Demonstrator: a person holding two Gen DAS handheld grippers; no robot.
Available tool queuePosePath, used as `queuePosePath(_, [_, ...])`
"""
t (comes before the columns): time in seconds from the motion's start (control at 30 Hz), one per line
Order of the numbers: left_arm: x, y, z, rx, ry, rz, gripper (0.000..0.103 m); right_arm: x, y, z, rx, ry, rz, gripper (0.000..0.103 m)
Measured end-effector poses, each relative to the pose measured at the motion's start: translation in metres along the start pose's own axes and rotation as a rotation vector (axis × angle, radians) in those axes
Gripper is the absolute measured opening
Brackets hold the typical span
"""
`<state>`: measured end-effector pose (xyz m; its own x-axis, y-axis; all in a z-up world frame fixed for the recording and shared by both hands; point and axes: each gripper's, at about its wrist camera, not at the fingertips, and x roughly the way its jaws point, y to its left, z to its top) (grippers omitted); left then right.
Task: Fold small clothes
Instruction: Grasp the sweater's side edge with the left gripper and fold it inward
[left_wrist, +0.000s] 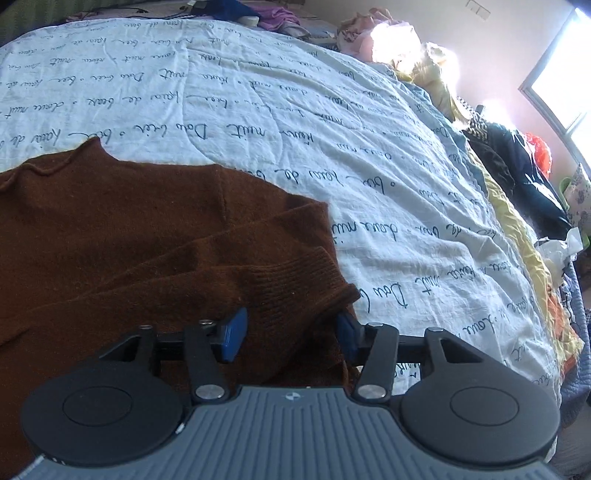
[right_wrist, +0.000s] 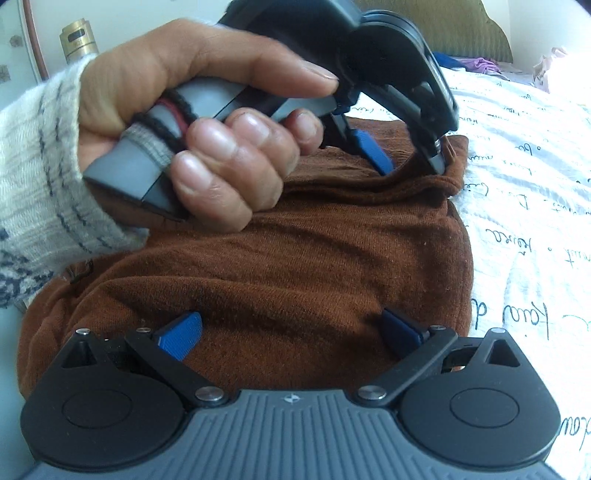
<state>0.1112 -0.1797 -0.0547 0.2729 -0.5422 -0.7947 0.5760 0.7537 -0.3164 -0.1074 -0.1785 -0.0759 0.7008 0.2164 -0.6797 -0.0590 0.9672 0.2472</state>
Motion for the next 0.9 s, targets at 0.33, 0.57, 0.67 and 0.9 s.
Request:
queuePosePath(0.33, [-0.131, 0.160, -0.054, -0.323, -0.192, 0.108, 0.071, -0.019, -0.091, 0.068, 0.157, -0.207, 0.154, 0.101])
queuePosePath(0.57, [-0.155, 0.242, -0.112, -0.439, -0.198, 0.249, 0.034, 0.069, -0.063, 0.117, -0.223, -0.027, -0.061, 0.014])
queuePosePath(0.67, [-0.162, 0.254, -0.117, -0.472, -0.206, 0.280, 0.014, 0.092, -0.074, 0.108, -0.302, -0.029, -0.175, 0.010])
queuePosePath(0.9, [-0.213, 0.229, -0.151, -0.479, -0.259, 0.210, 0.055, 0.042, -0.087, 0.102, -0.118, -0.054, -0.102, 0.018])
